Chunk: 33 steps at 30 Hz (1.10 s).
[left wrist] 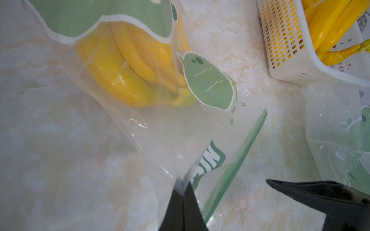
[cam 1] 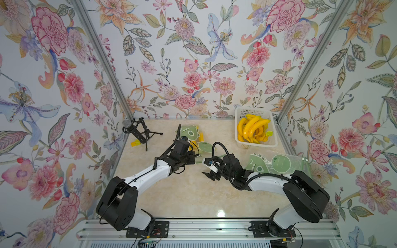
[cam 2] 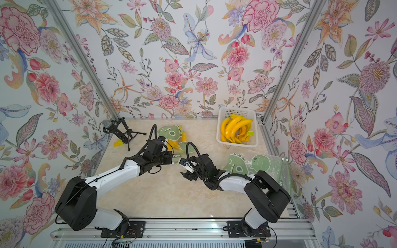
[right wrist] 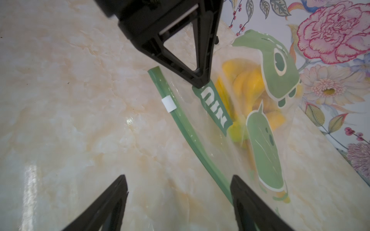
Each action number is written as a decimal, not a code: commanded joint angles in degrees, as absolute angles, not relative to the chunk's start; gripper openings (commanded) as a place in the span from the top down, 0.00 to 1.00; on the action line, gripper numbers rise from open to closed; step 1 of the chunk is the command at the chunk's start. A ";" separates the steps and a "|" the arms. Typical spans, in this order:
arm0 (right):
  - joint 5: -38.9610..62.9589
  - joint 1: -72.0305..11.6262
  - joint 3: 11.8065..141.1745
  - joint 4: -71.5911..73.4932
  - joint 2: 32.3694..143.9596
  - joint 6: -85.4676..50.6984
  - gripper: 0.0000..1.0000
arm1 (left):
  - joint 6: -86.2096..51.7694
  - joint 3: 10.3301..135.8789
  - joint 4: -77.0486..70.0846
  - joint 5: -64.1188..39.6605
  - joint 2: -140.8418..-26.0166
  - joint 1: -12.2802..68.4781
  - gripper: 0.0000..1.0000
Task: Open the zip-top bag and take out the banana
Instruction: Move the zipper food storage bag to the center of the board.
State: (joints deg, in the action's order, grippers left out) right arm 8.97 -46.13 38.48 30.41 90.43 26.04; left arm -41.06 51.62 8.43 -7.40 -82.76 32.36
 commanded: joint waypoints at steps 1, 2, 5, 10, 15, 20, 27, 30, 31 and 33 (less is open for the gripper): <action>4.14 -46.49 38.35 39.22 92.34 27.14 0.23 | -43.91 50.16 6.85 -9.28 -79.63 33.09 1.00; 3.59 -46.49 38.40 40.12 92.92 26.83 0.23 | -44.29 49.93 6.49 -9.75 -79.14 33.13 1.00; 4.96 -46.54 39.61 39.22 94.49 26.96 0.27 | -44.81 49.91 5.70 -12.48 -78.66 33.22 1.00; 3.33 -46.67 39.48 40.97 95.88 26.20 0.36 | -45.86 49.57 4.91 -13.92 -77.44 33.41 1.00; 0.18 -46.74 38.62 42.63 95.32 25.36 0.59 | -46.10 49.57 4.62 -14.83 -77.60 33.47 1.00; -1.55 -46.64 36.49 45.46 93.92 25.66 0.72 | -46.33 49.90 4.28 -15.40 -78.01 33.41 1.00; -0.92 -46.75 35.51 45.03 92.41 25.12 0.82 | -44.95 51.11 6.42 -13.79 -78.92 33.44 1.00; -0.44 -46.73 35.68 44.23 92.62 24.80 0.89 | -45.12 51.15 6.27 -13.96 -79.10 33.45 1.00; -0.40 -46.71 35.85 43.78 92.79 24.80 0.92 | -45.19 51.07 6.16 -14.01 -79.02 33.40 1.00; -0.53 -46.69 35.73 43.69 92.86 24.67 0.97 | -45.37 51.06 5.88 -14.23 -78.71 33.42 1.00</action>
